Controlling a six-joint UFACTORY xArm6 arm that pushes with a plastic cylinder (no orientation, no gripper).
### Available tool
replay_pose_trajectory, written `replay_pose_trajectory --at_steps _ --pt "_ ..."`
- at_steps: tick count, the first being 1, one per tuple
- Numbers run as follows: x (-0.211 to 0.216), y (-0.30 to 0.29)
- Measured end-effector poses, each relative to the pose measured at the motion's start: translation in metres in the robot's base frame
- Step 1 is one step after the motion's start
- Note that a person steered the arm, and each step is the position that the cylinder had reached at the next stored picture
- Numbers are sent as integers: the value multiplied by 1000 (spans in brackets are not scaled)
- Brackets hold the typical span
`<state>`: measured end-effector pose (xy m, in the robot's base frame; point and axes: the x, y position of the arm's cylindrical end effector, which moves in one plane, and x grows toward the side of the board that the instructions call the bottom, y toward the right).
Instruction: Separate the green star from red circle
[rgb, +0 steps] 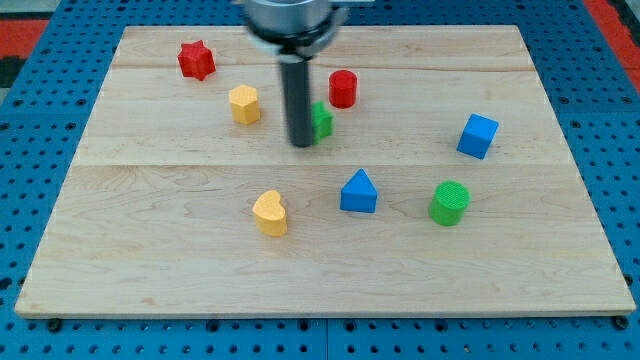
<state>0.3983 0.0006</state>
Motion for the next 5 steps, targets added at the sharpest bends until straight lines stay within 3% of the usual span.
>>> replay_pose_trajectory --at_steps 1,2,3,4,5 --pt "7 -42" --pt "-2 -45" --pt "-26 -27" --pt "-27 40" --pt "-22 35"
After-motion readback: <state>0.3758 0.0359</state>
